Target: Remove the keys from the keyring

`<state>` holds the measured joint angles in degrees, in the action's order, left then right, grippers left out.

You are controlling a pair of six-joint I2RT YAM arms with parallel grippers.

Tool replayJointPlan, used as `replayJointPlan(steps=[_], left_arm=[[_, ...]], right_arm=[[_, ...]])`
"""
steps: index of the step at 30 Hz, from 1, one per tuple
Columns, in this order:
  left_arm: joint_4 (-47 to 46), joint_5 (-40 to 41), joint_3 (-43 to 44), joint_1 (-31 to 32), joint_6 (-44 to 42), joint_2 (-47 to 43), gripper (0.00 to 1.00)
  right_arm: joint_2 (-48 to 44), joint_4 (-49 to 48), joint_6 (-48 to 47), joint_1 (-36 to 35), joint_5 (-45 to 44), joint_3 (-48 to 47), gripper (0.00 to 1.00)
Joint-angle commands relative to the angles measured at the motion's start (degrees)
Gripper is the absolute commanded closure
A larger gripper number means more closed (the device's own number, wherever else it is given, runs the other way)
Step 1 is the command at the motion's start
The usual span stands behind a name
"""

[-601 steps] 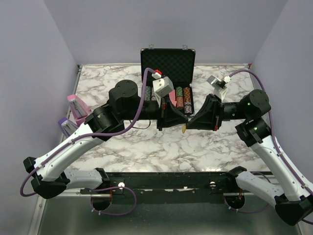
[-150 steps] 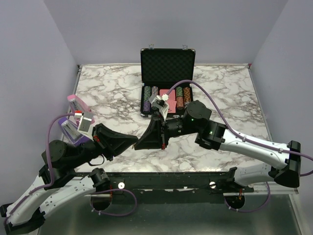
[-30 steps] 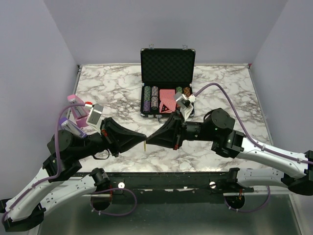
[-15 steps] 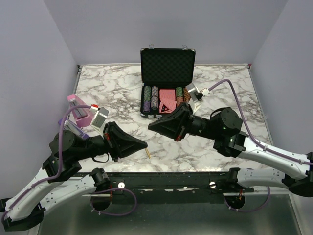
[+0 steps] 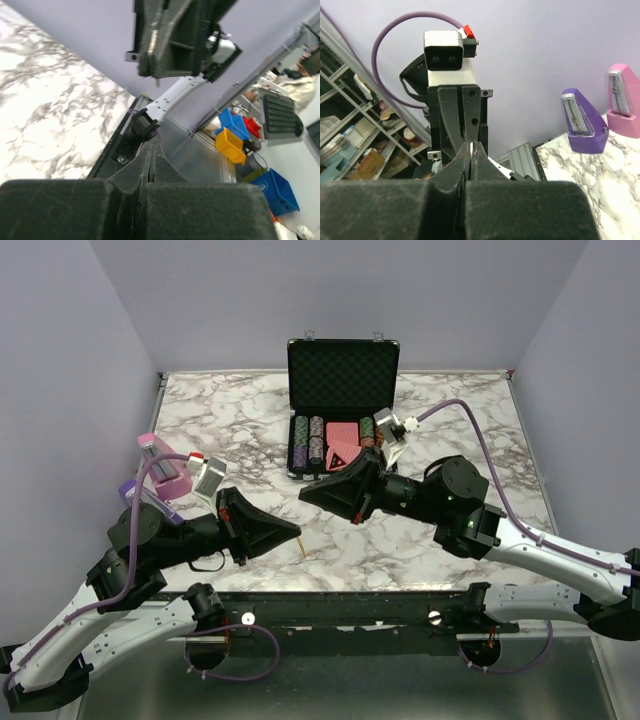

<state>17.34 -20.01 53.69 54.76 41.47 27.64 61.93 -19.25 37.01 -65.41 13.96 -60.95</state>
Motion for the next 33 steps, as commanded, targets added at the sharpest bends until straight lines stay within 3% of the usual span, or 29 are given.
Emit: replayJointPlan(steps=[1, 13, 22, 33], left_arm=[[7.3, 9.6, 1.7, 0.2, -1.2, 0.7, 1.0], [23.3, 32.0, 0.3, 0.2, 4.4, 1.4, 1.0], [27.5, 37.4, -2.1, 0.2, 9.3, 3.7, 1.0], [28.2, 35.6, 1.6, -1.2, 5.0, 23.9, 1.0]], right_arm=[[-0.3, 5.8, -0.8, 0.0, -5.0, -2.9, 0.99], [-0.9, 16.2, 0.3, 0.1, -20.5, -3.7, 0.99], [0.8, 23.4, 3.3, 0.0, -30.0, -5.1, 0.99], [1.4, 29.7, 5.3, 0.1, -35.8, -6.9, 0.99]])
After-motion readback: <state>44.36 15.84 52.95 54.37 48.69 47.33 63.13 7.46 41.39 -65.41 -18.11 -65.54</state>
